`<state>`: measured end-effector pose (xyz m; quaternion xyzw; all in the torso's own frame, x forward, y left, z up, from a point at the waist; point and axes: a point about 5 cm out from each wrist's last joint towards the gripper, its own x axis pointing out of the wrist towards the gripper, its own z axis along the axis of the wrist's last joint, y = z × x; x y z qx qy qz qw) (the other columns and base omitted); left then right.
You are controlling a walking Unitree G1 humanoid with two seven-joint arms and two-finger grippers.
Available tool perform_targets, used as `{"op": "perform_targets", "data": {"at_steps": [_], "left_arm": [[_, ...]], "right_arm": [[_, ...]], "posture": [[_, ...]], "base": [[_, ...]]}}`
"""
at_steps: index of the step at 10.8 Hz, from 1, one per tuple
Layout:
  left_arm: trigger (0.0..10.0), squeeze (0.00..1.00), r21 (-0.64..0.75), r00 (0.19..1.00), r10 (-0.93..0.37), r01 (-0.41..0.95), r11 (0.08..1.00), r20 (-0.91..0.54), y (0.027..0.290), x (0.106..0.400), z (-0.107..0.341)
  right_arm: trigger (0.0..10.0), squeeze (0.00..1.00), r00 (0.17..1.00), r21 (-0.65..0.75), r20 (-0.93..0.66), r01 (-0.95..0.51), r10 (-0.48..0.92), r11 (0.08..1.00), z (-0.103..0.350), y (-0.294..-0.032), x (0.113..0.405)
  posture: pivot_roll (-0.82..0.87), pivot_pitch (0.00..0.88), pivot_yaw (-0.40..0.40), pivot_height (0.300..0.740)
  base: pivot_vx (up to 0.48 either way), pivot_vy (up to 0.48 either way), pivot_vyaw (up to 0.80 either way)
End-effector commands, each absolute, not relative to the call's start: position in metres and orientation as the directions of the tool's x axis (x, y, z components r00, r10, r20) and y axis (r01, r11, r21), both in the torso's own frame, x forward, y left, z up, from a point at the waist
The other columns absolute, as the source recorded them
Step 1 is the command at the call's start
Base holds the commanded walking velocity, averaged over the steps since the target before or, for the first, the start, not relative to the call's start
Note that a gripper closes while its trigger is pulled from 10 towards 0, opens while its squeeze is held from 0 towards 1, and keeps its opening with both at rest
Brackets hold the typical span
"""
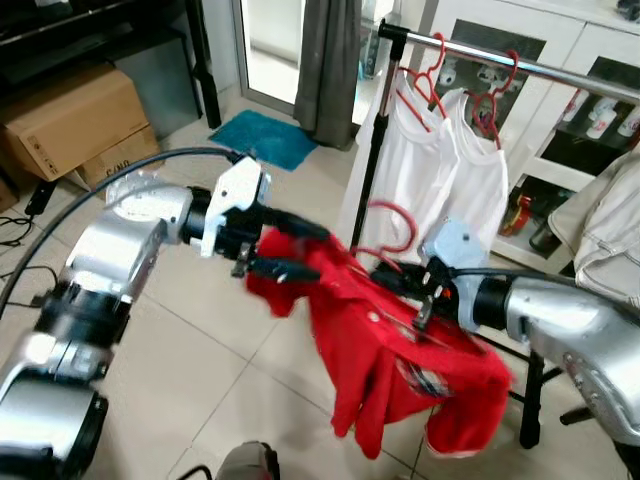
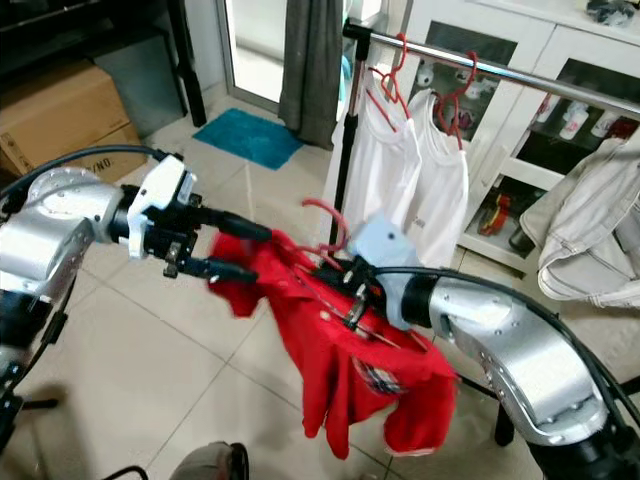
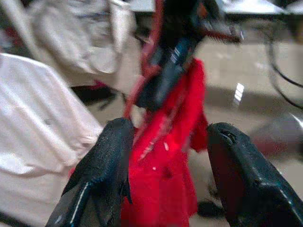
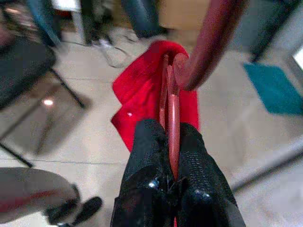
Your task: Hang hanger
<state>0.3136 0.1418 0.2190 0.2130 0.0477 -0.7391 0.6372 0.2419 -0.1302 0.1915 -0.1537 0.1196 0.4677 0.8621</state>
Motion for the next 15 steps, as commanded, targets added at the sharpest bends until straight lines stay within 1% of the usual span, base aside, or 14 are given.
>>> {"op": "perform_targets", "data": {"at_steps": [1,2,3,4,5,6,7,12,14,15], "left_arm": [[10.0,0.0,0.218,-0.119,-0.898,0.949,-0.229,-0.423,0.143,0.314,0.222],[10.0,0.0,0.25,-0.123,-0.85,0.926,-0.285,-0.511,0.141,0.318,0.214],[7.9,0.0,0.297,-0.084,-0.858,0.917,-0.265,-0.507,0.136,0.326,0.214],[4.9,0.0,0.31,-0.07,-0.868,0.917,-0.25,-0.492,0.134,0.33,0.215],[4.9,0.0,0.298,-0.082,-0.868,0.92,-0.255,-0.49,0.134,0.332,0.217],[0.1,0.0,0.273,-0.101,-0.872,0.927,-0.257,-0.479,0.134,0.332,0.217],[0.0,0.0,0.245,-0.121,-0.871,0.933,-0.264,-0.476,0.133,0.333,0.214],[0.0,0.0,0.225,-0.157,-0.869,0.93,-0.289,-0.47,0.122,0.335,0.206],[0.0,0.0,0.26,-0.141,-0.873,0.922,-0.288,-0.466,0.121,0.336,0.209],[10.0,0.0,0.319,-0.1,-0.881,0.908,-0.271,-0.463,0.125,0.335,0.215]], "right_arm": [[10.0,0.0,0.518,-0.173,-0.329,-0.855,0.79,0.489,0.201,-0.129,0.239],[10.0,0.0,0.497,-0.177,-0.334,-0.868,0.801,0.464,0.203,-0.127,0.237],[10.0,0.0,0.464,-0.173,-0.337,-0.886,0.819,0.43,0.205,-0.123,0.233],[10.0,0.0,0.444,-0.169,-0.341,-0.896,0.829,0.41,0.205,-0.122,0.23],[10.0,0.0,0.423,-0.165,-0.346,-0.906,0.837,0.39,0.206,-0.121,0.227],[10.0,0.0,0.412,-0.161,-0.342,-0.911,0.844,0.38,0.206,-0.12,0.225],[10.0,0.0,0.403,-0.156,-0.341,-0.915,0.85,0.371,0.207,-0.119,0.224],[10.0,0.0,0.361,-0.142,-0.338,-0.933,0.869,0.332,0.209,-0.115,0.22],[10.0,0.0,0.363,-0.141,-0.351,-0.932,0.863,0.335,0.208,-0.116,0.22],[10.0,0.0,0.374,-0.14,-0.37,-0.927,0.85,0.347,0.204,-0.119,0.22]], "posture": [[0.03,0.028,-0.02,0.74],[0.04,0.033,-0.015,0.74],[0.04,0.037,-0.014,0.74],[0.03,0.04,-0.013,0.74],[0.04,0.044,-0.012,0.74],[0.04,0.045,-0.011,0.74],[0.04,0.045,-0.011,0.74],[0.03,0.052,-0.013,0.74],[0.03,0.052,-0.013,0.74],[0.03,0.053,-0.007,0.74]], "base": [[0.0,0.0,0.0],[0.0,0.0,0.0],[0.0,0.0,0.0],[0.0,0.0,0.0],[0.0,0.0,0.0],[0.0,0.0,0.0],[0.0,0.0,0.0],[0.0,0.0,0.0],[0.0,0.0,0.0],[0.0,0.0,0.0]]}}
